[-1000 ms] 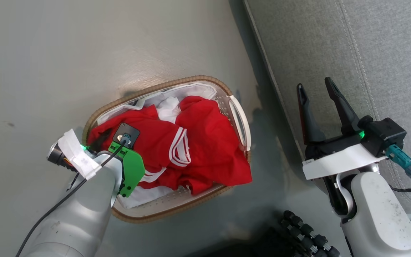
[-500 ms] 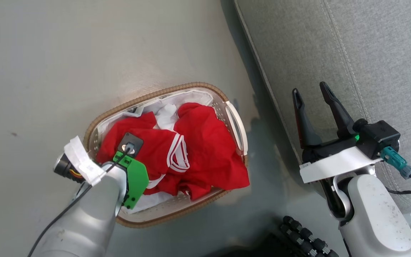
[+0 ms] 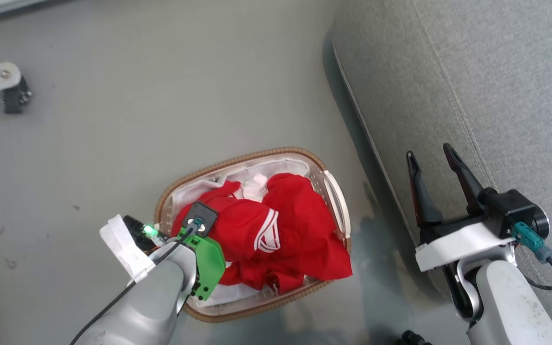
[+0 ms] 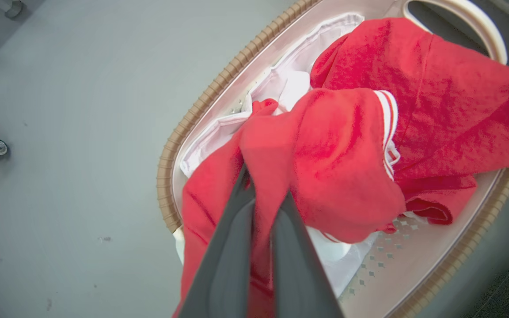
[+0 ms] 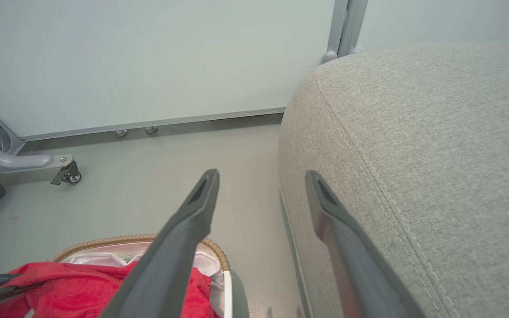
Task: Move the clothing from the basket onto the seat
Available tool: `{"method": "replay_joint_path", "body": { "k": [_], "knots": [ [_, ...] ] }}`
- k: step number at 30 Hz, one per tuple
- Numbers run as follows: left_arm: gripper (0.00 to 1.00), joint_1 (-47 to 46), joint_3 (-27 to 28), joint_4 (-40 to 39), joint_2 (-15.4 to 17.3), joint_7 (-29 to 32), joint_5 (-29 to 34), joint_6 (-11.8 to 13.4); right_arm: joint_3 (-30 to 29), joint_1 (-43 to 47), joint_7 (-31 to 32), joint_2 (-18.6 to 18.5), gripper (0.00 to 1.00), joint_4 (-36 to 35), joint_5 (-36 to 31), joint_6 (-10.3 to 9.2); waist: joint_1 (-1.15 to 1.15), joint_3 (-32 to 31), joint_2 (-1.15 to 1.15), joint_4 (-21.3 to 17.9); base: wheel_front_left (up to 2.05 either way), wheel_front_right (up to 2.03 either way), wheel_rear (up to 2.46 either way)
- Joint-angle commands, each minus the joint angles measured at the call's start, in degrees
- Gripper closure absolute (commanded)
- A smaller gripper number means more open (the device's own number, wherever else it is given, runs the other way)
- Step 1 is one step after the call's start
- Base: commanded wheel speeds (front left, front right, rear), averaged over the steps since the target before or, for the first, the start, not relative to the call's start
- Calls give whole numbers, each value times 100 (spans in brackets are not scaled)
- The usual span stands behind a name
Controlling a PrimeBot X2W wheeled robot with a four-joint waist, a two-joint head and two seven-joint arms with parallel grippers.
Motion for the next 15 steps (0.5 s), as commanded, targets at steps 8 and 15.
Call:
{"method": "replay_joint_path", "body": {
  "k": [8,15],
  "knots": [
    [100,95,-424,-689,0,-341,-261,-43,-277,524,-30,-26,0,117,-245,-4,0,-1332,0,627,0,0,0],
    [100,-275,-629,-1273,0,-536,-309,-28,-476,931,-30,-25,0,172,-385,-4,0,-1967,0,812,0,0,0]
  ]
}}
